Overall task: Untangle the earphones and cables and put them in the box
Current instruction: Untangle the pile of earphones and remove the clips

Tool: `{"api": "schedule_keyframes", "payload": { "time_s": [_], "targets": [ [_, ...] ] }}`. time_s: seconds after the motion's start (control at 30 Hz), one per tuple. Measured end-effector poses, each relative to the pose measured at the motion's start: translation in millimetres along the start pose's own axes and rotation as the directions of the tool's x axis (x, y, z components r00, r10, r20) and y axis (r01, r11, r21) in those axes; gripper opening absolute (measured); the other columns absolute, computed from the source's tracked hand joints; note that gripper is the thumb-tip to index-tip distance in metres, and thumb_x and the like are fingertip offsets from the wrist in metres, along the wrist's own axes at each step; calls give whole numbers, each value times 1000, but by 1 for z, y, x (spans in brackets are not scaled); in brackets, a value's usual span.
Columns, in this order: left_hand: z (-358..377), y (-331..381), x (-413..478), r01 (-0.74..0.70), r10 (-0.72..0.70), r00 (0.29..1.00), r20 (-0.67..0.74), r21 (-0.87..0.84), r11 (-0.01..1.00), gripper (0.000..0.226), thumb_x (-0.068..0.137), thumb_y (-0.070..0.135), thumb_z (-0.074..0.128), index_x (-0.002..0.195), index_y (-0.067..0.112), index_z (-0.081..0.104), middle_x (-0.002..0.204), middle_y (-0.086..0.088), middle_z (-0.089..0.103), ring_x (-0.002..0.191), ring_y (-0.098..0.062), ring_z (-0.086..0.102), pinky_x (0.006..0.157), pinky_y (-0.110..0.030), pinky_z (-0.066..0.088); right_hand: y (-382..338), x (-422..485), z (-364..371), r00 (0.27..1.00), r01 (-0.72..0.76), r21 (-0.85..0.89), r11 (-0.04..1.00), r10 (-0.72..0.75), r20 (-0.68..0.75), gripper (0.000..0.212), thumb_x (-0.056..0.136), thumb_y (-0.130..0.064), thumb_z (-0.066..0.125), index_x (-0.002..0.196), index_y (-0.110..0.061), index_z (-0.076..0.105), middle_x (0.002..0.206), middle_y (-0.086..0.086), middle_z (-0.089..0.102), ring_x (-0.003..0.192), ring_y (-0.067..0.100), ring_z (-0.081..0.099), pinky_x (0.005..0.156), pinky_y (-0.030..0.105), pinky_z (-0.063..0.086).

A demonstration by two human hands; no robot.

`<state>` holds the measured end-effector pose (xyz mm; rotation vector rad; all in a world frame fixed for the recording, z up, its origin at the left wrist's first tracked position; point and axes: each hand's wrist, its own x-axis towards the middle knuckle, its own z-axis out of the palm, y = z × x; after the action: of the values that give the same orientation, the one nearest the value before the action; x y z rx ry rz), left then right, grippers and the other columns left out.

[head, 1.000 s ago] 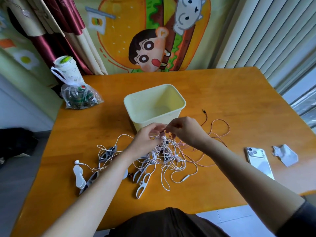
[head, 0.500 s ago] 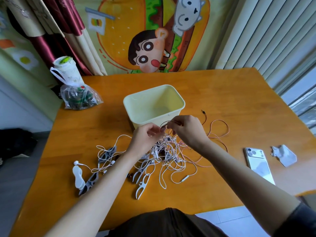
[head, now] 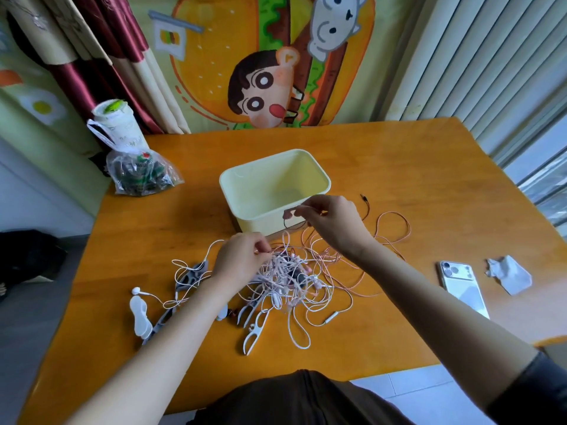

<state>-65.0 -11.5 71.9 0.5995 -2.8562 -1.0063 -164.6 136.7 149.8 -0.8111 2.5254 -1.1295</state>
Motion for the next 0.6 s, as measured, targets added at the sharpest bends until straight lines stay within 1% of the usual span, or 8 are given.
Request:
{"api": "schedule_keyframes", "payload": {
  "time_s": [0.1, 0.2, 0.27, 0.33, 0.37, 0.43, 0.5, 0.6],
  "targets": [
    [-4, -11, 4, 73, -74, 996, -40, -13, 997, 21, 88, 2, 61, 101, 19, 62, 104, 4, 58, 89, -11, 55, 76, -22, 46, 0, 4, -9, 996, 24, -28, 999, -21, 86, 23, 93, -26, 57, 93, -9, 72, 79, 10, 67, 52, 13, 40, 47, 21, 28],
    [-7, 14, 8, 24, -33, 999, -20, -345, 938, 37, 88, -6, 54, 116, 18, 52, 115, 2, 54, 98, -11, 55, 83, -21, 47, -5, 7, -13, 986, 77, -78, 994, -64, 152, 22, 93, -25, 57, 92, -11, 73, 83, 11, 68, 53, 15, 40, 44, 18, 27],
    [-9, 34, 10, 9, 33, 997, 65, -559, 829, 40, 89, -2, 55, 120, 22, 47, 122, 1, 55, 115, -15, 53, 94, -27, 45, -11, 8, -17, 979, 112, -104, 988, -92, 179, 23, 92, -25, 58, 93, -9, 73, 87, 10, 70, 64, 21, 52, 49, 20, 34],
    [-8, 47, 12, 14, 140, 972, 187, -646, 763, 40, 90, 10, 60, 127, 20, 47, 129, -1, 58, 122, -13, 53, 102, -31, 41, -16, 10, -24, 975, 141, -124, 982, -116, 189, 22, 91, -25, 59, 91, -8, 74, 84, 9, 71, 63, 17, 55, 52, 21, 36],
    [-8, 51, 12, 10, 187, 950, 251, -621, 784, 39, 91, 20, 62, 128, 19, 49, 128, 0, 61, 120, -10, 55, 103, -31, 41, -18, 11, -30, 976, 150, -135, 979, -125, 179, 21, 91, -24, 59, 90, -9, 75, 79, 6, 70, 55, 8, 50, 49, 19, 35],
    [-7, 54, 8, 32, 199, 898, 391, -510, 859, 35, 93, 31, 59, 124, 18, 54, 111, 5, 69, 103, -1, 62, 95, -26, 47, -19, 14, -43, 983, 148, -169, 974, -126, 132, 19, 92, -23, 59, 89, -12, 75, 68, -4, 66, 49, 2, 47, 46, 14, 34],
    [-1, 52, 2, 86, 191, 849, 493, -485, 870, 19, 97, 24, 53, 111, 16, 62, 85, 8, 69, 81, -1, 63, 84, -24, 50, -19, 17, -58, 988, 141, -206, 968, -125, 87, 19, 92, -24, 58, 91, -15, 75, 73, -4, 67, 57, 7, 53, 48, 17, 35],
    [4, 46, 0, 142, 124, 868, 480, -481, 865, 25, 100, 23, 45, 89, 15, 67, 74, 7, 64, 78, -5, 60, 83, -25, 49, -21, 20, -75, 990, 137, -251, 958, -136, 21, 19, 92, -27, 57, 94, -18, 74, 83, -1, 68, 65, 20, 57, 53, 23, 40]
  ]
}}
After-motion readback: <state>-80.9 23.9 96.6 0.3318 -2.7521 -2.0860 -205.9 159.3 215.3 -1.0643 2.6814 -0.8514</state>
